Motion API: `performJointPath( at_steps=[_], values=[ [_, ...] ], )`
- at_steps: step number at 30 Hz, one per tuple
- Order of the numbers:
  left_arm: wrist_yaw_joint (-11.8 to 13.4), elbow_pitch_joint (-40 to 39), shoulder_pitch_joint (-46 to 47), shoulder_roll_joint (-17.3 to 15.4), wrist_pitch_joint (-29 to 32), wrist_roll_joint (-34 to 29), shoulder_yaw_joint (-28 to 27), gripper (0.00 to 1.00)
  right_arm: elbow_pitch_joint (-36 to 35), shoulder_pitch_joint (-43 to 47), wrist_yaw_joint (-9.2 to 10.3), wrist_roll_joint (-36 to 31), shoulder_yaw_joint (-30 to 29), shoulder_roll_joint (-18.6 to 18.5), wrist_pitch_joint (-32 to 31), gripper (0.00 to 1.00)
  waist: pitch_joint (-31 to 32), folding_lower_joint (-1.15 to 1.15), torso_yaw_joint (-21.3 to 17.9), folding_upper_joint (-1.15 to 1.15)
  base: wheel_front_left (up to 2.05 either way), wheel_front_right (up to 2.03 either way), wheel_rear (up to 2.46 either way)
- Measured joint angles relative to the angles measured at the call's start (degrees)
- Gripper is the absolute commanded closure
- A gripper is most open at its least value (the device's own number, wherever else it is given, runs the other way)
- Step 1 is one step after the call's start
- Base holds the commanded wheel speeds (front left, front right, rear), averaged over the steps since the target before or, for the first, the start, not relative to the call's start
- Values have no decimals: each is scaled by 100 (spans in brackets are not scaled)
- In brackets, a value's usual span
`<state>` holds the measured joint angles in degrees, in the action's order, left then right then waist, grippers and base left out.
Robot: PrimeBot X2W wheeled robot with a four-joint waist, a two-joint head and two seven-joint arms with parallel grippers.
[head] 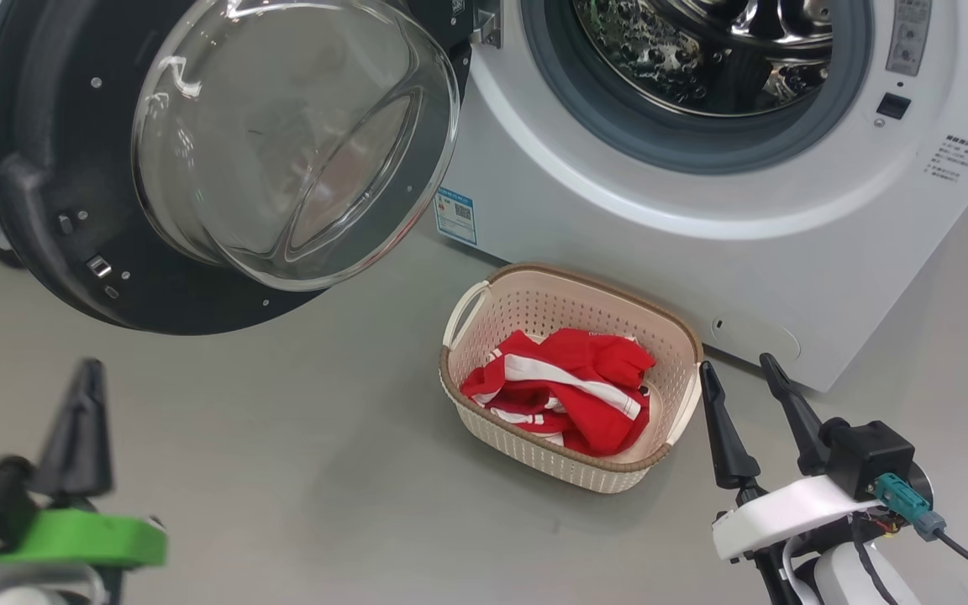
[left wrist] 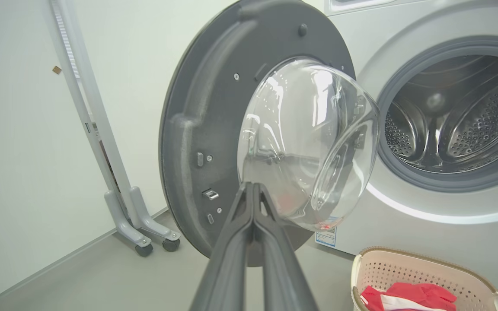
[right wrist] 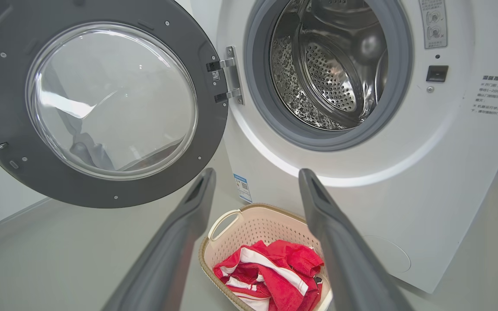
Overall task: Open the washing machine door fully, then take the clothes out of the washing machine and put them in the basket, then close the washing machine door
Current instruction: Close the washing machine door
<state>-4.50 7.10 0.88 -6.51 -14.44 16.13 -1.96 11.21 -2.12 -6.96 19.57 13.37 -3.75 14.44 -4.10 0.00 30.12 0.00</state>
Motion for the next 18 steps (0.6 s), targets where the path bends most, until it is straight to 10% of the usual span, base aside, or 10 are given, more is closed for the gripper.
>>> performJointPath(
  at_steps=[18],
  values=[
    [-136, 127, 1846, -1861, 453, 1530, -2184, 100, -399, -344, 4, -309, 176, -243, -290, 0, -785, 0, -305, 0, 0, 0, 0]
  ],
)
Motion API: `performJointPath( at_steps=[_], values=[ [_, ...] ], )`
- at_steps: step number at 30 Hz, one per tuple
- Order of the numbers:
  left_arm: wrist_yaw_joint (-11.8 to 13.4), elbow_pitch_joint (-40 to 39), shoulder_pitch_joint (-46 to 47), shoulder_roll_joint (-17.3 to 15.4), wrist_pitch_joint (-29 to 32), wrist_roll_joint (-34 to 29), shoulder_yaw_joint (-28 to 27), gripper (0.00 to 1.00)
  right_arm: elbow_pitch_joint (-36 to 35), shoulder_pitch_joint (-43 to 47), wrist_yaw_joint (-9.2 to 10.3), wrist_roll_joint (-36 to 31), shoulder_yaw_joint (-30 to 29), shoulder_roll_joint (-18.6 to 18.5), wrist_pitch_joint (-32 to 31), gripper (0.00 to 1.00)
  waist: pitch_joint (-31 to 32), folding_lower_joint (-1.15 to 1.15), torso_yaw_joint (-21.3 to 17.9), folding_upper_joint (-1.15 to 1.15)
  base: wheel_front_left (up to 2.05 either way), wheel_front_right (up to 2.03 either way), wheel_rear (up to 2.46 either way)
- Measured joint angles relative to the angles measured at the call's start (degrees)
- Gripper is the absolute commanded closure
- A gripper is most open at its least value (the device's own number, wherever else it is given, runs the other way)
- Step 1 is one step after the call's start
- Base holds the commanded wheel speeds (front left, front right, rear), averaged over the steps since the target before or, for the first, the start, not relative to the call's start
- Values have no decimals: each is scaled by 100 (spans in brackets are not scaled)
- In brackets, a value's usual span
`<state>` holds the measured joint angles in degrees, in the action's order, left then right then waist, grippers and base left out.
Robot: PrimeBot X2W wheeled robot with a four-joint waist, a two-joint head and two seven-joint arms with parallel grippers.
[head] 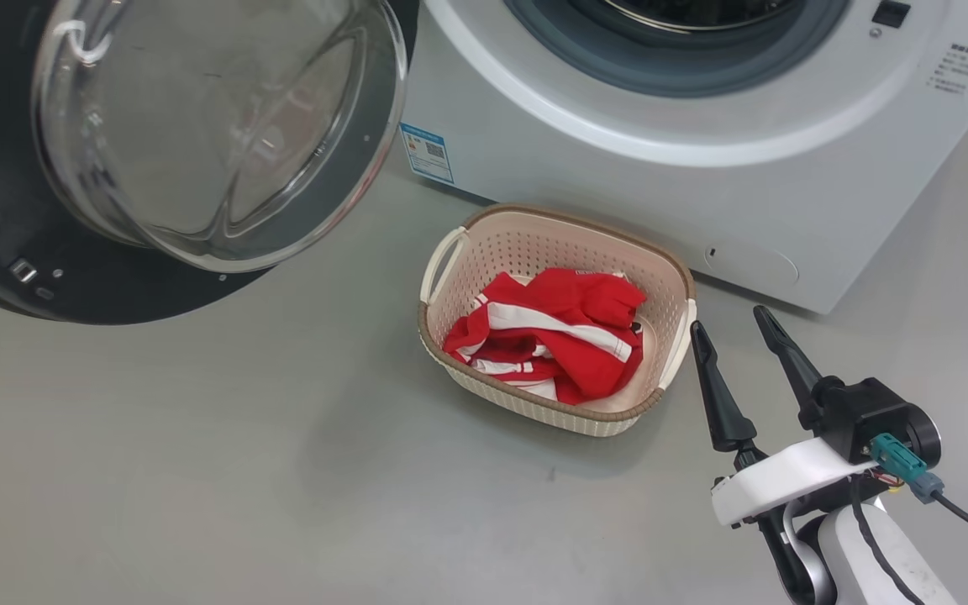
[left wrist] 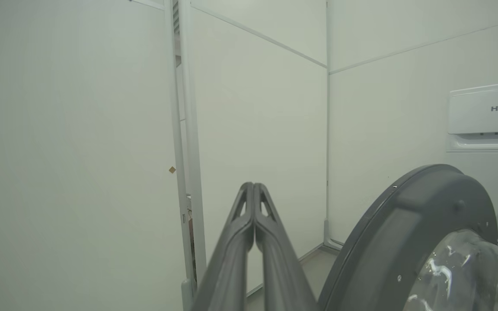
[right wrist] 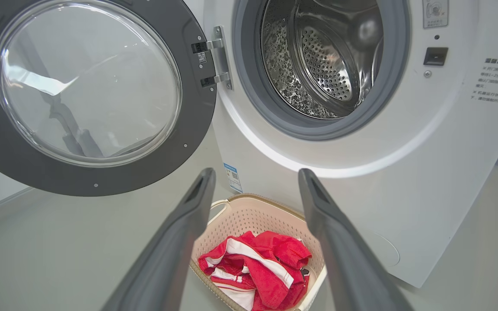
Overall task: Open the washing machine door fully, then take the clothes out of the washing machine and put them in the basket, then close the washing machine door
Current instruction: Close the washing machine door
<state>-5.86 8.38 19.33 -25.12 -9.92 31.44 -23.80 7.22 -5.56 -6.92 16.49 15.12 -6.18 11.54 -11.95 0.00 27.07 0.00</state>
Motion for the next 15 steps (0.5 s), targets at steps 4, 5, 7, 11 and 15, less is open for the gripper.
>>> performJointPath(
  at_steps=[4, 5, 7, 11, 15],
  values=[
    [3, 658, 552, 24, 478, 1162, -631, 100, -33, -43, 0, -45, 51, -21, -66, 0, -158, 0, -126, 0, 0, 0, 0],
    [3, 815, 687, 21, 597, 1381, -769, 100, -37, -65, 0, -47, 54, -32, -67, 0, -192, 0, -161, 0, 0, 0, 0],
    [12, 1180, 999, 27, 886, 1833, -1001, 100, -45, -123, 0, -49, 54, -45, -67, 0, -251, 0, -236, 0, 0, 0, 0],
    [230, 1968, 1630, 254, 1673, 2937, -1321, 100, -45, -137, 0, -51, 80, -70, -97, 0, -341, 0, -376, 0, 0, 0, 0],
    [676, 2635, 1902, 222, 2163, 3482, -1860, 100, -41, -181, 0, -52, 190, -59, -115, 0, -387, 0, -514, 0, 0, 0, 0]
  ],
)
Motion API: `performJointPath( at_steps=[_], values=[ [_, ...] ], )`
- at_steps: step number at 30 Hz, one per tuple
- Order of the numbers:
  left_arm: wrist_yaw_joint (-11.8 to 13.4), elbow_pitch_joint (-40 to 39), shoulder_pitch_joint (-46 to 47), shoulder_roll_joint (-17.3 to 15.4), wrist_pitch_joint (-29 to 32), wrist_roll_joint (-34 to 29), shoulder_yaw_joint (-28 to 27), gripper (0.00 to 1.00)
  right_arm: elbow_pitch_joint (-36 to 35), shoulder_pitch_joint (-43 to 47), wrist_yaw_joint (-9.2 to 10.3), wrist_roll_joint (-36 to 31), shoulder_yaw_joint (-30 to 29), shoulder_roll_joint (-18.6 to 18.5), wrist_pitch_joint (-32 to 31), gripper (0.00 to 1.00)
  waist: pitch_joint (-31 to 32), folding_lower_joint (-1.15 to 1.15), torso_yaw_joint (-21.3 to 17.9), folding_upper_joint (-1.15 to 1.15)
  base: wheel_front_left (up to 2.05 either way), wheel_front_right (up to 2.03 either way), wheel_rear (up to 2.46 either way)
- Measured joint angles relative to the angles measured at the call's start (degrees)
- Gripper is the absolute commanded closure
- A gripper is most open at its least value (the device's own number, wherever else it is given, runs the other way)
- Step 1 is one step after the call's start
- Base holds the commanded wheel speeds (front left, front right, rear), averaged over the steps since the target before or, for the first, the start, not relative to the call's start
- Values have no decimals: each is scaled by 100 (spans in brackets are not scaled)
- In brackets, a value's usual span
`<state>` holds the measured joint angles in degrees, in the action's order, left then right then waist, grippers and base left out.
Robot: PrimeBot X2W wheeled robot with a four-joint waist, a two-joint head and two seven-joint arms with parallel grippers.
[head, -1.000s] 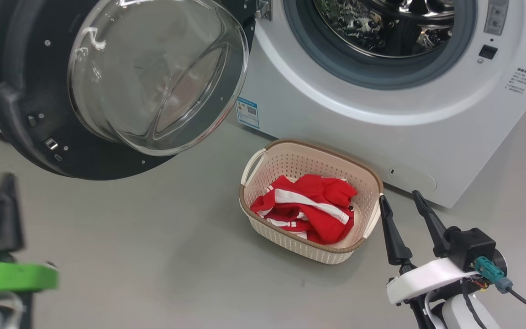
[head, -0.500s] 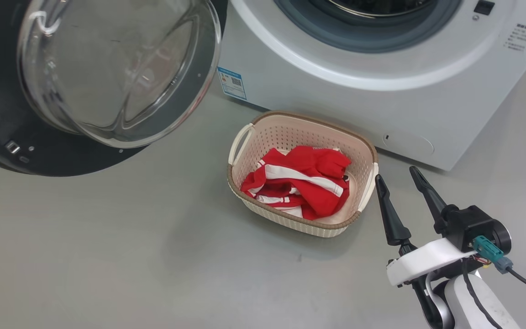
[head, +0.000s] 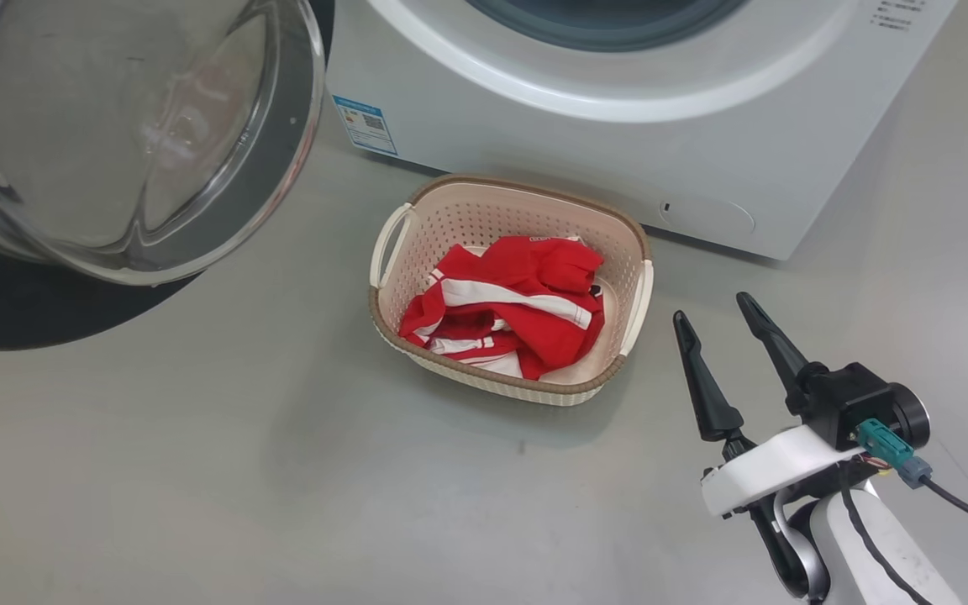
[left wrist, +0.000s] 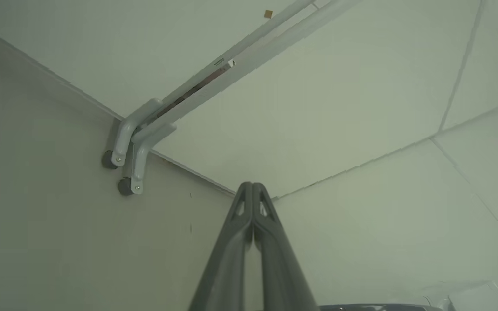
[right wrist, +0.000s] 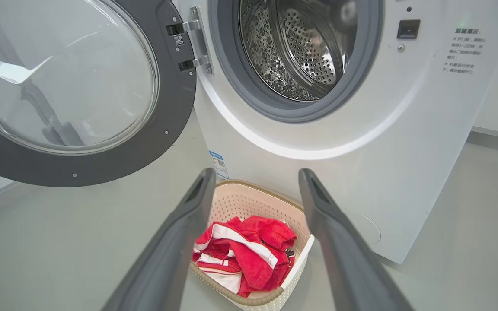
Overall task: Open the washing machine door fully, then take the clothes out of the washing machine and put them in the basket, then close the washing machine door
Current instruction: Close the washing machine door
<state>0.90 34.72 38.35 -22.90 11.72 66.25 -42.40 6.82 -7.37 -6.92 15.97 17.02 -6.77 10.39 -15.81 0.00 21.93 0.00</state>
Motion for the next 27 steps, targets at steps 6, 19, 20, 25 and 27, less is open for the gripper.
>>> performJointPath(
  at_steps=[6, 19, 20, 25, 27],
  values=[
    [542, 609, 358, -294, 391, 382, -553, 100, -12, -62, 0, -1, 25, 8, -1, 0, -44, 0, -207, 0, 0, 0, 0],
    [590, 1400, 982, -385, 1403, 477, -97, 100, -92, -172, 1, -48, -18, -9, -16, 0, -245, 0, -444, 0, 0, 0, 0],
    [591, 1441, 1005, -390, 1404, 472, -85, 100, -92, -172, 1, -49, -19, -9, -16, 0, -255, 0, -449, 0, 0, 0, 0],
    [592, 1636, 1080, -424, 1592, 426, -25, 100, -93, -176, 2, -48, -19, -5, -16, 0, -297, 0, -472, 0, 0, 0, 0],
    [592, 1697, 1124, -457, 1668, 425, 12, 100, -93, -179, 3, -49, -19, -4, -16, 0, -307, 0, -482, 0, 0, 0, 0]
  ],
)
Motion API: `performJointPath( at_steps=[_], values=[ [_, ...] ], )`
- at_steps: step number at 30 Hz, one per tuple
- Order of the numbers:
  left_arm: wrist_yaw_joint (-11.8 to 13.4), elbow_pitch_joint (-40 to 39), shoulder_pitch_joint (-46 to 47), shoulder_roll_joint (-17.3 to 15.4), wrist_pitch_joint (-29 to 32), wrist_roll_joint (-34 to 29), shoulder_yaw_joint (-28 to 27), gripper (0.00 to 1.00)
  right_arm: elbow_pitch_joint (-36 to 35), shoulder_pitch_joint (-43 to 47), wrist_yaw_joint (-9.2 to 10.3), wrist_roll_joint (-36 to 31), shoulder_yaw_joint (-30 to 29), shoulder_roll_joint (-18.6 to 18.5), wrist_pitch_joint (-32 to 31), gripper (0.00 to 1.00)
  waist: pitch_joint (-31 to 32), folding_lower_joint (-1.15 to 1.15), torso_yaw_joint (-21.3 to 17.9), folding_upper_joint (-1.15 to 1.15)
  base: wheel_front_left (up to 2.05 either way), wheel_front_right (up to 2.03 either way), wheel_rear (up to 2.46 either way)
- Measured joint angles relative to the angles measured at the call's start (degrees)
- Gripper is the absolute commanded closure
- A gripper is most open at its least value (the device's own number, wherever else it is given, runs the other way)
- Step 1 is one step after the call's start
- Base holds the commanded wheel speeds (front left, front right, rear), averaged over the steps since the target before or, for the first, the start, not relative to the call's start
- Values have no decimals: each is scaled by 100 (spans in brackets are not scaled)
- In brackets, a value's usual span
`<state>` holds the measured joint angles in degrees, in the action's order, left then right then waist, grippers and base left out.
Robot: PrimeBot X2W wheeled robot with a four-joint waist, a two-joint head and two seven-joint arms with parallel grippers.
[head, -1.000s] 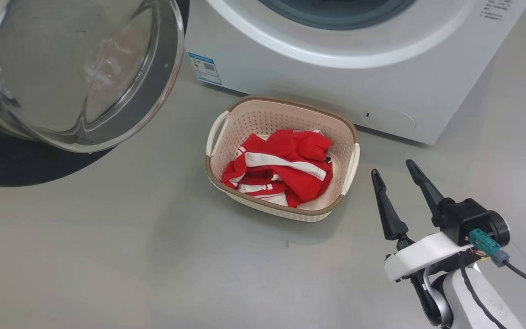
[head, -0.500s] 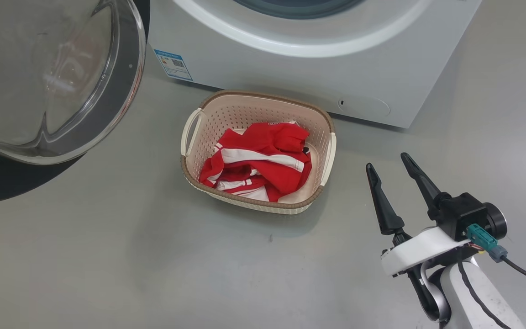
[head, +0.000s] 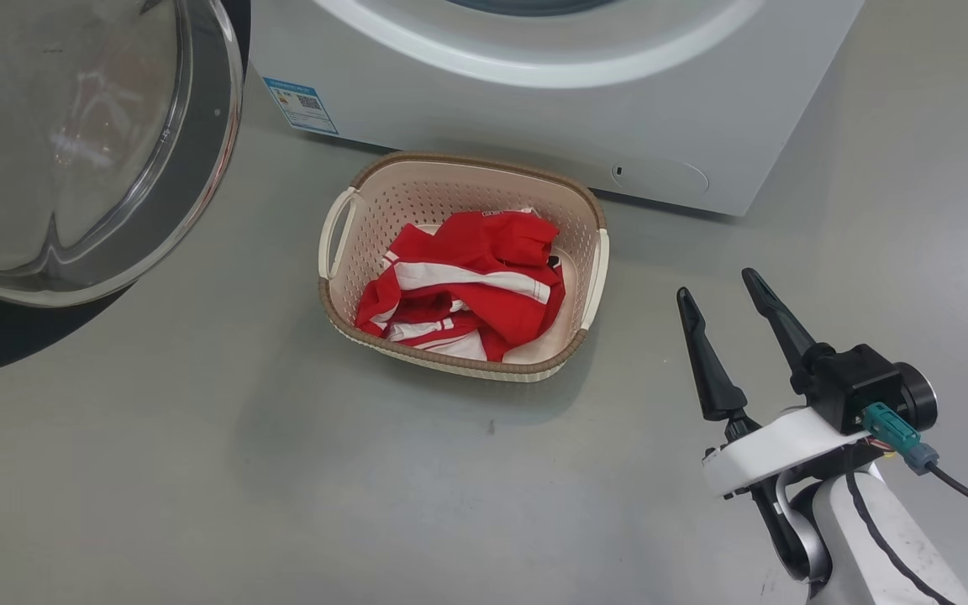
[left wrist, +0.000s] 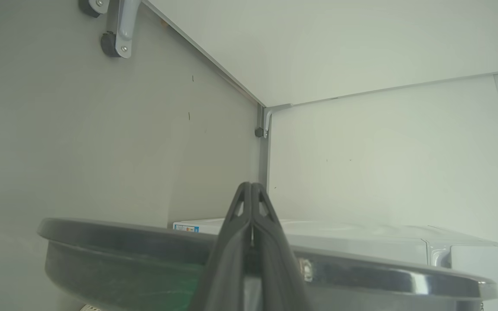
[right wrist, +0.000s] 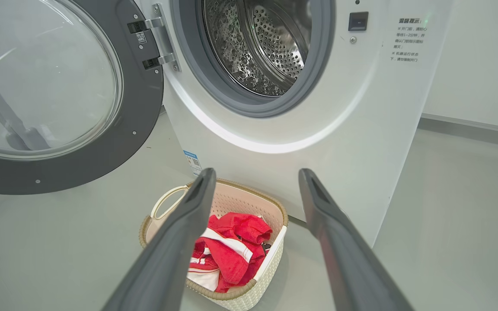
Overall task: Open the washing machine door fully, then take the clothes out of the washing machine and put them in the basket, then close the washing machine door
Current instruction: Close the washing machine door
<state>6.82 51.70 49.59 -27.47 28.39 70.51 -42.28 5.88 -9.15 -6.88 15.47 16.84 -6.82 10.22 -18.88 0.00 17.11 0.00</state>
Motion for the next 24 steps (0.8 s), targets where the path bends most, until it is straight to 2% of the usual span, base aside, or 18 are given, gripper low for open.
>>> performJointPath(
  at_steps=[13, 24],
  values=[
    [1, 255, 14, -176, 586, -42, 246, 100, 29, -47, 46, 1, -22, -1, 23, 0, 32, 0, -3, 0, 0, 0, 0],
    [-66, 434, 26, -151, 1195, -108, 572, 100, 155, -48, 48, 8, -49, 16, 78, 0, 214, 0, 82, 0, 0, 0, 0]
  ],
)
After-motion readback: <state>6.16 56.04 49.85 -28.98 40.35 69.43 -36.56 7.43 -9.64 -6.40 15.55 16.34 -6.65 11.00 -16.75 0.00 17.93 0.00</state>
